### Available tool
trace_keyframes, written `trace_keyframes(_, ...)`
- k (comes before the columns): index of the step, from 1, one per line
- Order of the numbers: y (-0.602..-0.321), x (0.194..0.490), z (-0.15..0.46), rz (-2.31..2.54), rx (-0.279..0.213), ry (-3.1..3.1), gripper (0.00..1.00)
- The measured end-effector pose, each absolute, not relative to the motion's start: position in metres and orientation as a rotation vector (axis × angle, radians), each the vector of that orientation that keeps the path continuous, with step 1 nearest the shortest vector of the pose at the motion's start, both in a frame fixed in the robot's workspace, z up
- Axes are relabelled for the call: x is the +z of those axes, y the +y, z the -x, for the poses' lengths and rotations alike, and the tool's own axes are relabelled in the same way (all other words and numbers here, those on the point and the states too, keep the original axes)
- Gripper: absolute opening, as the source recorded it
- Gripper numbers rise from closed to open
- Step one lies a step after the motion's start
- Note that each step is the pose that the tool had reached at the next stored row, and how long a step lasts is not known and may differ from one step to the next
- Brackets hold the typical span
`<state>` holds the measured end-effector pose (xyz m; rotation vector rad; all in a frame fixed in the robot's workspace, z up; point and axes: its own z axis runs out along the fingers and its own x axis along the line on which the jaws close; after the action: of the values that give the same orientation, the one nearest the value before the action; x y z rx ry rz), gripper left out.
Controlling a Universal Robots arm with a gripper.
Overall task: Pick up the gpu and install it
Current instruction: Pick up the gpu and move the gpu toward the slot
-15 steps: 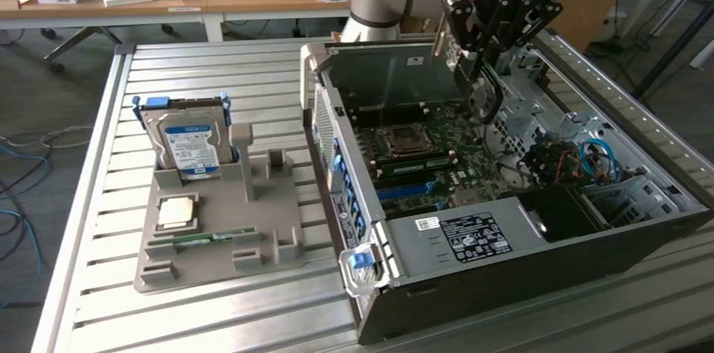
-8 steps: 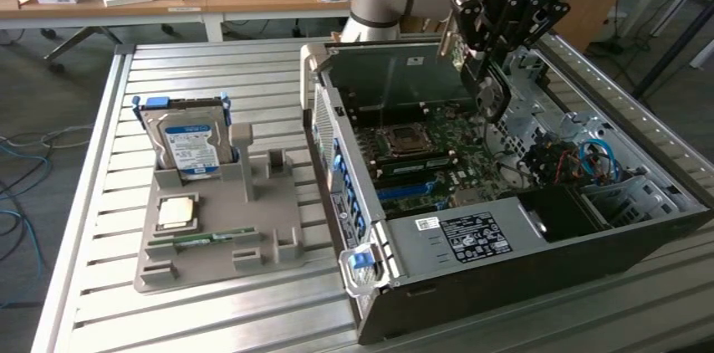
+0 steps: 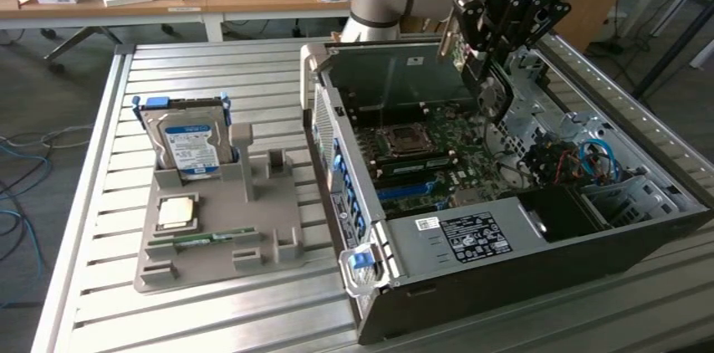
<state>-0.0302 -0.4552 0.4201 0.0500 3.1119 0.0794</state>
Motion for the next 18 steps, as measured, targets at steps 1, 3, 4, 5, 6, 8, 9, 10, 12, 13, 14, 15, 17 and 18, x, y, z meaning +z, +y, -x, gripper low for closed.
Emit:
trace_keyframes(1, -0.4551, 0.4200, 0.0302, -0.050, 0.079, 3.112, 0.26)
trace_keyframes(3, -0.4551, 0.4200, 0.0302, -0.050, 0.080, 3.112, 0.26)
trace_keyframes(4, -0.4551, 0.4198, 0.0295, -0.049, 0.080, 3.112, 0.26)
trace_keyframes(5, -0.4551, 0.4196, 0.0281, -0.049, 0.080, 3.112, 0.26)
trace_keyframes(6, -0.4551, 0.4196, 0.0265, -0.050, 0.080, 3.112, 0.26)
trace_keyframes(8, -0.4552, 0.4196, 0.0254, -0.050, 0.080, 3.112, 0.26)
trace_keyframes(9, -0.4552, 0.4196, 0.0254, -0.050, 0.080, 3.112, 0.26)
trace_keyframes(10, -0.4551, 0.4191, 0.0254, -0.050, 0.080, 3.112, 0.26)
trace_keyframes(12, -0.4551, 0.4171, 0.0253, -0.050, 0.080, 3.112, 0.26)
trace_keyframes(13, -0.4551, 0.4158, 0.0253, -0.050, 0.080, 3.112, 0.26)
trace_keyframes(14, -0.4551, 0.4148, 0.0253, -0.050, 0.080, 3.112, 0.26)
trace_keyframes(15, -0.4551, 0.4144, 0.0253, -0.050, 0.080, 3.112, 0.26)
trace_keyframes(17, -0.4552, 0.4144, 0.0253, -0.050, 0.080, 3.112, 0.26)
trace_keyframes(18, -0.4552, 0.4144, 0.0253, -0.050, 0.080, 3.112, 0.26)
